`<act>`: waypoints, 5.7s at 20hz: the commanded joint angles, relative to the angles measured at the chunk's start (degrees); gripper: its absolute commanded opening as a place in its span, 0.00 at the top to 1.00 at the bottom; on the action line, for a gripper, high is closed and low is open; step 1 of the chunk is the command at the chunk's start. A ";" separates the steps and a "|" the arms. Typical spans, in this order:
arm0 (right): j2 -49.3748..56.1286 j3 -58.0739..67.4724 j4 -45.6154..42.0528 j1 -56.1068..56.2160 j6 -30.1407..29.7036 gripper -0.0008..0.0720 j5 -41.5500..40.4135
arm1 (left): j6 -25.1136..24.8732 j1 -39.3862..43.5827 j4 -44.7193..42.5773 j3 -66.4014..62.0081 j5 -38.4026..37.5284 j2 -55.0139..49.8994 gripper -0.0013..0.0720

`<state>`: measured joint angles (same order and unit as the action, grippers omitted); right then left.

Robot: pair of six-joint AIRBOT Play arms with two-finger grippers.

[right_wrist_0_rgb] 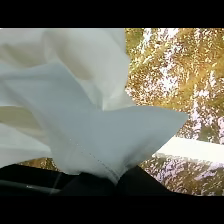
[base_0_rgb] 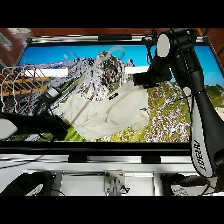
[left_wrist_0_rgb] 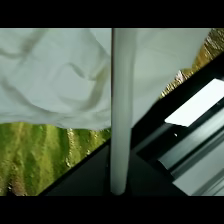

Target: Fold the shirts.

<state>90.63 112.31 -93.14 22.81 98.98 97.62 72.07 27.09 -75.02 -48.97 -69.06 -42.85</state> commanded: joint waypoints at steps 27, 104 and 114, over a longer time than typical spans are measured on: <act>-0.98 0.46 -1.95 -0.57 -2.49 0.87 3.85 | 7.56 20.68 -19.89 7.48 -8.39 12.41 0.91; -1.25 0.39 20.79 -9.75 -93.90 0.13 -14.40 | -11.65 6.86 -7.08 -6.73 11.41 -11.45 0.91; 1.88 0.42 15.45 -8.11 -89.55 0.87 -9.09 | -12.02 4.59 -9.90 -10.05 21.07 -10.82 0.91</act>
<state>92.33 112.75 -77.56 14.59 7.40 86.61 59.94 33.04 -84.60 -58.39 -52.99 -53.76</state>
